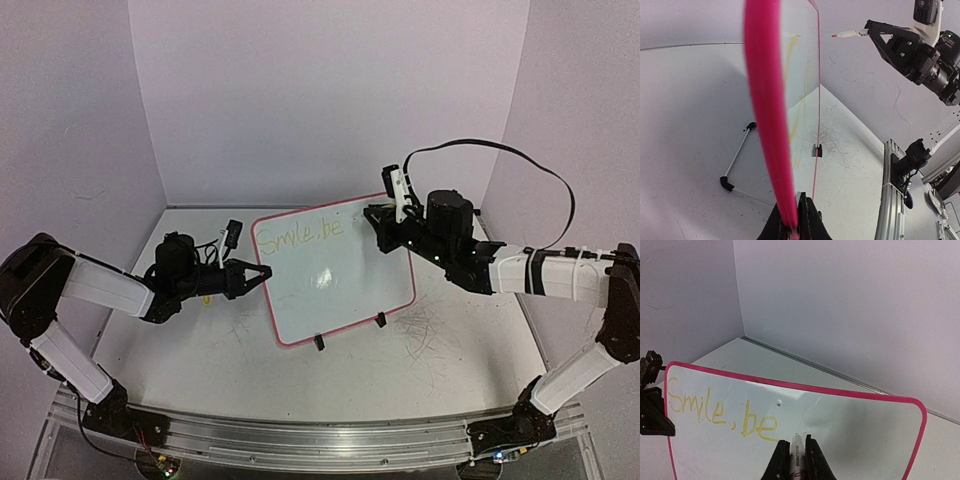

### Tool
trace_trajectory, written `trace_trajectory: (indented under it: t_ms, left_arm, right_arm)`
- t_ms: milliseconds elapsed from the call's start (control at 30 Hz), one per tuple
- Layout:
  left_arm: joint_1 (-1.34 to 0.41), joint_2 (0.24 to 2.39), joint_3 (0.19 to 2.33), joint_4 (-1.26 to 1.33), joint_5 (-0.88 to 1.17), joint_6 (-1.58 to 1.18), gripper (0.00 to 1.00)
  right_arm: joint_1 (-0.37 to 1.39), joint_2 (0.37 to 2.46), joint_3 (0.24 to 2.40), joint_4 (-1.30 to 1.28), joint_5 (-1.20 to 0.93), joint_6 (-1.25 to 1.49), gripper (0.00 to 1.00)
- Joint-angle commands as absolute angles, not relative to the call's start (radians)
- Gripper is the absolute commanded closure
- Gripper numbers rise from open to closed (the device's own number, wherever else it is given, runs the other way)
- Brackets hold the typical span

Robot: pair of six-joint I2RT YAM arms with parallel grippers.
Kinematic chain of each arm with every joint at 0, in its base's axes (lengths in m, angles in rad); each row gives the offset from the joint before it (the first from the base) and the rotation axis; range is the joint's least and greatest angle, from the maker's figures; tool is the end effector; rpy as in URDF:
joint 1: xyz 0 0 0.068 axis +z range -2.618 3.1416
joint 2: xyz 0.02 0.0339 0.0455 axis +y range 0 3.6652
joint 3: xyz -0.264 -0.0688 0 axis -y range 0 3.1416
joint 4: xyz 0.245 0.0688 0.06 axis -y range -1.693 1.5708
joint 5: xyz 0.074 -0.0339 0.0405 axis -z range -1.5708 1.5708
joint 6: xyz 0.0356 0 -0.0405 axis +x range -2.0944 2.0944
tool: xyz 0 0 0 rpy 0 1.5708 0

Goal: Write a sentence on the whiteboard

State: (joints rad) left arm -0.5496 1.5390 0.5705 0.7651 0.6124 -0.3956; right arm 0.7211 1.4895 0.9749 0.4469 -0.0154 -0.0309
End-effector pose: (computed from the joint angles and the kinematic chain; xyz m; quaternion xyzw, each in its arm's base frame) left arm 0.2459 -0.1746 0.1886 0.2467 0.7223 -0.4822 0.4299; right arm 0.2630 0.2320 0.3009 -0.2732 0.6776 0.2363 0.6406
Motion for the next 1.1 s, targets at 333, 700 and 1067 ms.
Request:
trace_trajectory:
  t_ms: [333, 700, 1067]
  left_arm:
    - [-0.551, 1.516, 0.58, 0.781, 0.568, -0.294, 1.0]
    - [-0.551, 1.505, 0.577, 0.76, 0.572, -0.29, 1.0]
    - [-0.551, 1.491, 0.577, 0.741, 0.572, -0.288, 1.0]
  right_arm:
    - [0.712, 1.476, 1.001, 0.503, -0.05, -0.008, 1.0]
    - [0.712, 1.486, 0.993, 0.511, 0.016, 0.022, 1.0]
    - [0.712, 1.502, 0.998, 0.511, 0.03, 0.032, 1.0]
